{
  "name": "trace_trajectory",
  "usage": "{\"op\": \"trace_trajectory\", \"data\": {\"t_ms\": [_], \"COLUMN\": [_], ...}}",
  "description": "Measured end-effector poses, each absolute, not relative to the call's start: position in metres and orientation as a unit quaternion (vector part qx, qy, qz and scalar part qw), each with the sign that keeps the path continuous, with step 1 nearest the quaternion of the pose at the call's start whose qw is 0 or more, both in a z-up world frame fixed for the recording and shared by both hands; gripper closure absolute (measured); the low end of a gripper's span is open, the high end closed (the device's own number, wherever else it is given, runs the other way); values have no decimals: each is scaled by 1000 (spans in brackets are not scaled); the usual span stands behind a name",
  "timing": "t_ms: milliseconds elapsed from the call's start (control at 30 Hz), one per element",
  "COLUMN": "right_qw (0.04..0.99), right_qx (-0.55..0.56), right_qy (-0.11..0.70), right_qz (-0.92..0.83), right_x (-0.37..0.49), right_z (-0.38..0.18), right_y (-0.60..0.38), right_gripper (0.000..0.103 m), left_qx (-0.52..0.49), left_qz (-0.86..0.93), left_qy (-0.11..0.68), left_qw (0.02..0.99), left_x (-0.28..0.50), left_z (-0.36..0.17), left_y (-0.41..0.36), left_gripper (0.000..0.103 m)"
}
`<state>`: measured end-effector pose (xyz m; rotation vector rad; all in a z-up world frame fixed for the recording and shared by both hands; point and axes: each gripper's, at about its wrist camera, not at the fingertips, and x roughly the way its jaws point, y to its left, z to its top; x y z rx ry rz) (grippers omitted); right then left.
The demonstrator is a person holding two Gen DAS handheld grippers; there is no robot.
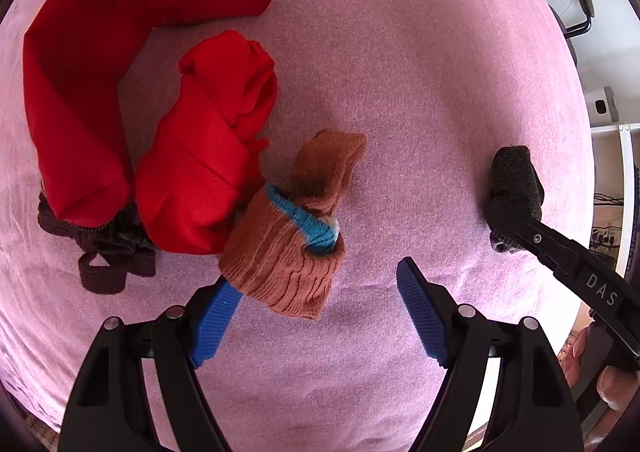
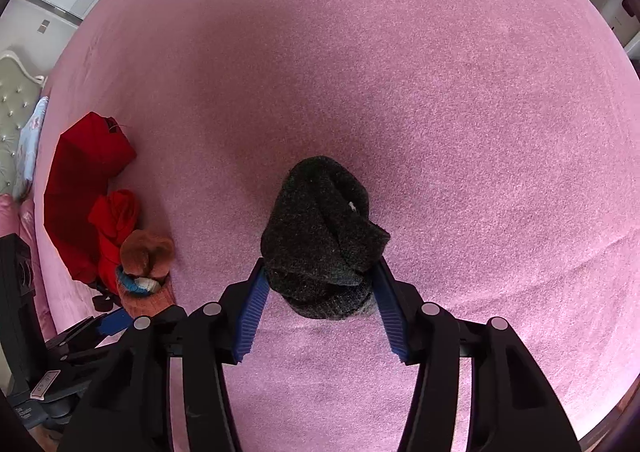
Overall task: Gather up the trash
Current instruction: 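Grasp the dark grey knit hat with right tool while left tool grasps the orange sock, then carry the orange sock and grey hat over the yellow bucket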
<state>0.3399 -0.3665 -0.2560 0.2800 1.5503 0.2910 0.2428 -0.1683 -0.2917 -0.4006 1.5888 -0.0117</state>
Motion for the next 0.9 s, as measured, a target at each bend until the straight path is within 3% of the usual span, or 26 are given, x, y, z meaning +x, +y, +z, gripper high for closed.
{"op": "trace_trajectory", "data": {"t_ms": [100,167,233,333,433,900], "right_qw": [697,697,697,695,692,676], "right_qx": [139,149,159,176,186,194], "right_qy": [691,688,685,679,676,686], "right_qz": [133,135,140,156,170,183], "right_x": [341,340,335,325,313,239], "right_z": [-255,-252,-247,-239,-230,-209], "right_y": [-374,-380,-384,-385,-384,-382], "right_gripper": [66,69,70,70,70,70], "left_qx": [-174,-177,-168,-178,-200,-232], "left_qz": [0,3,14,19,18,-34], "left_qy": [712,718,722,719,711,700], "left_qw": [680,673,671,672,674,674], "left_x": [247,249,255,252,245,181], "left_z": [-297,-302,-306,-306,-303,-281], "left_y": [-171,-173,-178,-171,-161,-184], "left_gripper": [28,36,52,67,75,77]}}
